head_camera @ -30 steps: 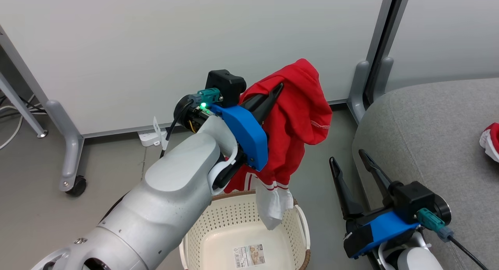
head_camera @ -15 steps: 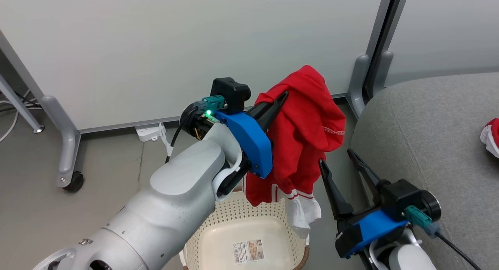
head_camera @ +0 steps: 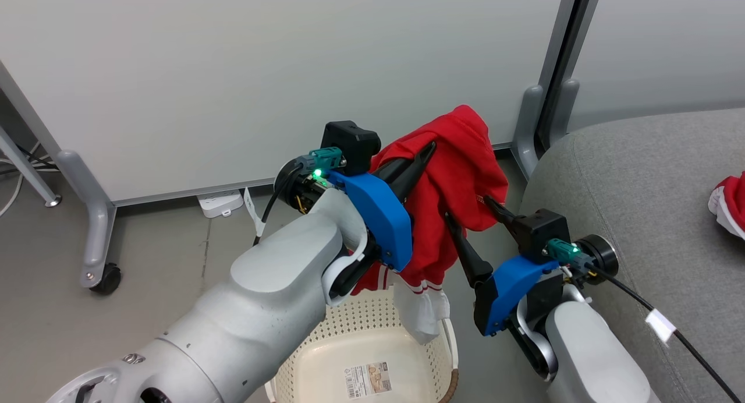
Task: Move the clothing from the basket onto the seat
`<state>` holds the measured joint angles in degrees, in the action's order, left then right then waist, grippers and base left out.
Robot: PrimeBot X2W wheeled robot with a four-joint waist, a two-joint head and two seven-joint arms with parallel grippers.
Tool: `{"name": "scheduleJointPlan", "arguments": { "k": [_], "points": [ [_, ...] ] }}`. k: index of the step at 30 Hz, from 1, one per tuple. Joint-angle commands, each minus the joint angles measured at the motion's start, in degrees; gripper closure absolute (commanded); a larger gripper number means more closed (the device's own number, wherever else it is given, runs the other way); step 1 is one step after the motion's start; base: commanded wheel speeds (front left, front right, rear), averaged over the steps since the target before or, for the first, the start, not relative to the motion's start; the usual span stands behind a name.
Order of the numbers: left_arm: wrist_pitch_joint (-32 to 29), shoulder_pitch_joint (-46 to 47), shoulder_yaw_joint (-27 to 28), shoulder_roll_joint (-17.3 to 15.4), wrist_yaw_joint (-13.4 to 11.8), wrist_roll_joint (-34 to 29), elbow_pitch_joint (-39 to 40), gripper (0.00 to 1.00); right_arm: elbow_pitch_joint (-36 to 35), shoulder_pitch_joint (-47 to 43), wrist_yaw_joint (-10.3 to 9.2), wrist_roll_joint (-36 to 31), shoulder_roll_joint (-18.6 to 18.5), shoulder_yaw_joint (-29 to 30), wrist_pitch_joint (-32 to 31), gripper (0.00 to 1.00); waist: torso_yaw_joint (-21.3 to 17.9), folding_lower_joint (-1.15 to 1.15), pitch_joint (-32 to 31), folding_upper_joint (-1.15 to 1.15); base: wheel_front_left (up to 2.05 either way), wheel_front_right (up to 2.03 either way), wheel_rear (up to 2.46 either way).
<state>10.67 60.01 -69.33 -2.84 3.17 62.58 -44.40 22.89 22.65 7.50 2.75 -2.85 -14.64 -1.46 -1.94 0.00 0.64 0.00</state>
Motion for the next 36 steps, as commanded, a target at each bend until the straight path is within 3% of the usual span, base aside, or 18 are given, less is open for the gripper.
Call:
{"name": "scheduleJointPlan", "arguments": {
  "k": [1, 11, 12, 13, 36],
  "points": [
    [0.27, 0.16, -0.48, -0.1, -0.16, 0.4, 0.35, 1.0, 1.87, 2.05, -0.02, 0.49, -0.07, -0.66, 0.48, 0.0, 0.0, 0.0, -0.19, 0.0, 0.0, 0.0, 0.0],
    [0.43, 0.31, -2.46, -0.11, -0.32, 1.99, 1.34, 1.0, 14.16, 9.9, -0.02, 4.47, -0.06, -4.03, 3.22, 0.0, 0.24, 0.0, -1.03, 0.0, 0.0, 0.0, 0.0],
    [0.46, 0.38, -2.57, -0.09, -0.29, 2.1, 1.29, 1.0, 15.11, 10.45, -0.02, 5.01, -0.06, -4.37, 3.48, 0.6, 0.26, 0.0, -1.08, 0.0, 0.0, 0.0, 0.0],
    [0.48, 0.44, -2.68, -0.1, -0.25, 2.22, 1.24, 1.0, 15.88, 10.92, -0.02, 5.76, -0.06, -5.07, 3.7, 1.0, 0.29, 0.0, -1.12, 0.0, 0.0, 0.0, 0.0],
    [1.47, 0.82, -3.88, -0.11, -0.38, 3.37, -0.88, 1.0, 23.55, 14.23, -0.02, 11.35, -0.05, -7.9, 8.48, 1.0, -0.43, 0.0, -1.21, 0.0, 0.0, 0.0, 0.0]
  ]
}}
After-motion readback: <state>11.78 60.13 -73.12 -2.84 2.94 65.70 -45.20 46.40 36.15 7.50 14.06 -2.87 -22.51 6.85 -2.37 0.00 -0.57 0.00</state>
